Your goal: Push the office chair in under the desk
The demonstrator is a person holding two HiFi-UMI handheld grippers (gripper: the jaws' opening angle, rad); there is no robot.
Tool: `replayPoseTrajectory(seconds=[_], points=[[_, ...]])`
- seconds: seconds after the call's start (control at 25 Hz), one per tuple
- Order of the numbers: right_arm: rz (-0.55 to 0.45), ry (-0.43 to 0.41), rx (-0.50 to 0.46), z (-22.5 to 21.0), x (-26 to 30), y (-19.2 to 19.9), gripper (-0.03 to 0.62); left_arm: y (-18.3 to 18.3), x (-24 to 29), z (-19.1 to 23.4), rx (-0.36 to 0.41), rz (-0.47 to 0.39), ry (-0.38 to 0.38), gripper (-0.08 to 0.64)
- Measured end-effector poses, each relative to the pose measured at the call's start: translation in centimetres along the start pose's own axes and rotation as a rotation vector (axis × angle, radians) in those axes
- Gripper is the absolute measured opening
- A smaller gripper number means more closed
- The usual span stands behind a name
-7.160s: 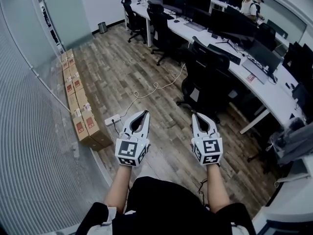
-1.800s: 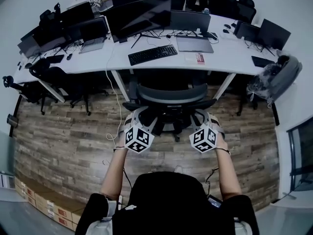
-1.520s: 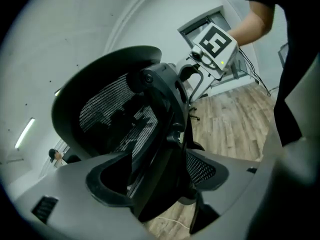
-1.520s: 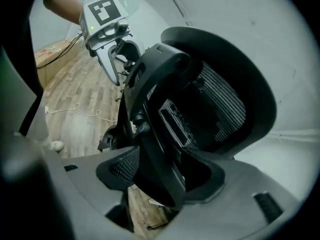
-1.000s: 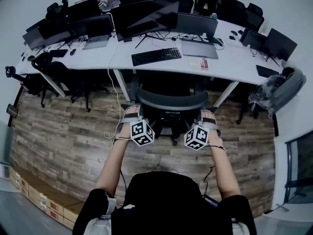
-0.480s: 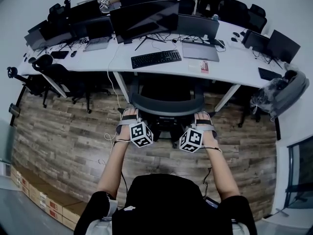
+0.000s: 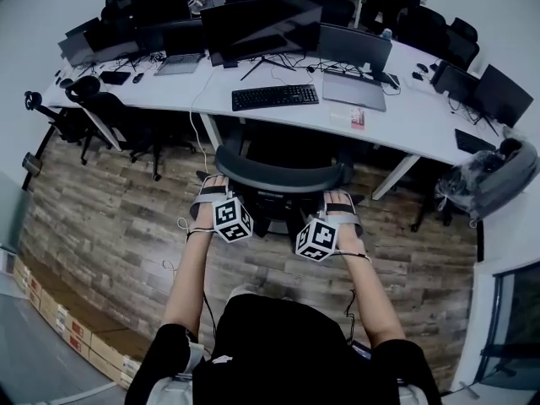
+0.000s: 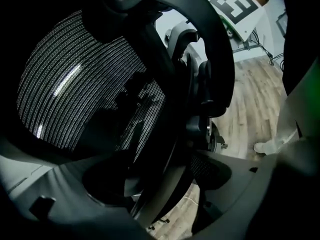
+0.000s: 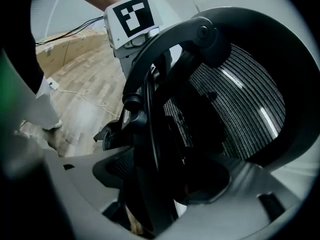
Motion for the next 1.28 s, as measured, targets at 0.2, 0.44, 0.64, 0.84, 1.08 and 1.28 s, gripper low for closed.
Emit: replayPoseTrajectory(seconds=[0.2,0.44,0.64,0.84,1.08,1.28], points=[[-0.015,-0.008,-0.003,-0.6,0.5,0.4,0.307,-0.2,0.9,0.4,-0.004,0.025,-0.008,0.382],[-0.017,-0.012,-0.003,-1.3,1.2,0.9,0.307,-0.4,1.9,1.1,-0.006,0.029,-0.013,0.383],[-0.003,-0.019,0.003,-2.2,2.2,1.7,0.307,-0.6,3.2,1.9,-0.002,0.011,-0.006,0.384],[0.019,-0.013,0.001,-3.7,4.0,2.9,0.307,-0.9,5.2,3.4,0.007,-0.038,-0.017,0.385],[0.069,-0.002,0.012,-5.9,6.4,4.6,0.308,-1.3,8.2,5.5,0.026,-0.073,0.005,0.383],[0.101,-0.005,0.005,-7.4,8.5,5.1,0.310,-1.0,9.6,7.1,0.031,-0.094,0.003,0.383]])
Point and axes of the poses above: the fingertips, and each gripper's own axes: x forward along the fingers, z to its left, y out of its underside, the point moved 2 cm from there along -x, backward along the fingers, and after that the axes turned 9 degrees about -z, right-handed, at the moved point
